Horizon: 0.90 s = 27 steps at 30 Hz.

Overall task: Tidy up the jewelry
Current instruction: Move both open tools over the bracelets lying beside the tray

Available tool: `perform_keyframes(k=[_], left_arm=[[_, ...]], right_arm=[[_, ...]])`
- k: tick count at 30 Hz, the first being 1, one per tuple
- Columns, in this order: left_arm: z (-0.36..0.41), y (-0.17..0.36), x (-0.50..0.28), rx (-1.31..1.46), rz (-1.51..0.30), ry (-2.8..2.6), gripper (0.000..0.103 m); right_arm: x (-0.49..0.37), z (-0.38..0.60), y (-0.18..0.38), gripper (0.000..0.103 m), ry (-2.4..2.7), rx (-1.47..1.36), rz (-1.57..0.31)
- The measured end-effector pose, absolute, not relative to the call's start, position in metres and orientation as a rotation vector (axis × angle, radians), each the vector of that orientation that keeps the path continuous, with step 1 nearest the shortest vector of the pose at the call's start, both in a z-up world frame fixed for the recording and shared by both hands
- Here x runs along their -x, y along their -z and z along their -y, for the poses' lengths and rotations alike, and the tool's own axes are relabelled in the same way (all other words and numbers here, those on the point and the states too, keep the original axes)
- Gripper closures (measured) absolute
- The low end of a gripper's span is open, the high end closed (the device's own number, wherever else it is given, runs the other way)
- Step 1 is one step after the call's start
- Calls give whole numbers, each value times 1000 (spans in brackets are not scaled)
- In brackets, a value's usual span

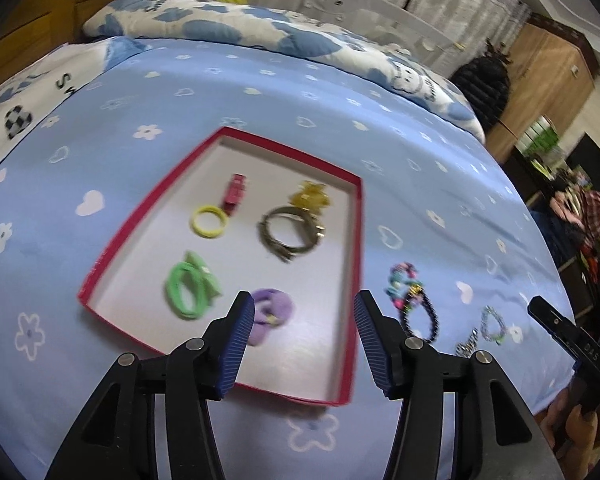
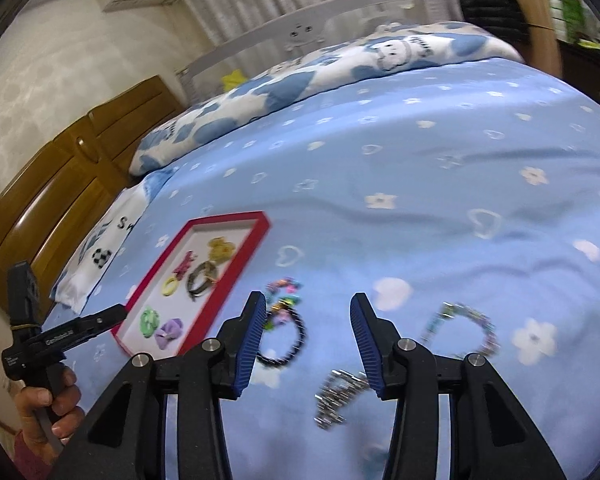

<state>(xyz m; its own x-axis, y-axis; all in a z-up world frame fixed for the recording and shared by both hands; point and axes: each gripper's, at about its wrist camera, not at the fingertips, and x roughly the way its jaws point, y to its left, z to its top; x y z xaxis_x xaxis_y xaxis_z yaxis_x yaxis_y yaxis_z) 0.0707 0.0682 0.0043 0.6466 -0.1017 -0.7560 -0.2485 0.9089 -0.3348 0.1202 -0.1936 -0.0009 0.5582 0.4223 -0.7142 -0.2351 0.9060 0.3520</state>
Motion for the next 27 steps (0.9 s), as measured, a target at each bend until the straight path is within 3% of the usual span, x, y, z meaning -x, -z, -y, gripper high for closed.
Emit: perform_keyframes(k=[27], left_arm=[[34,29,-145,247,-1034,59,52]], right_arm=[[-104,273,42,57,-208,-211,-960]])
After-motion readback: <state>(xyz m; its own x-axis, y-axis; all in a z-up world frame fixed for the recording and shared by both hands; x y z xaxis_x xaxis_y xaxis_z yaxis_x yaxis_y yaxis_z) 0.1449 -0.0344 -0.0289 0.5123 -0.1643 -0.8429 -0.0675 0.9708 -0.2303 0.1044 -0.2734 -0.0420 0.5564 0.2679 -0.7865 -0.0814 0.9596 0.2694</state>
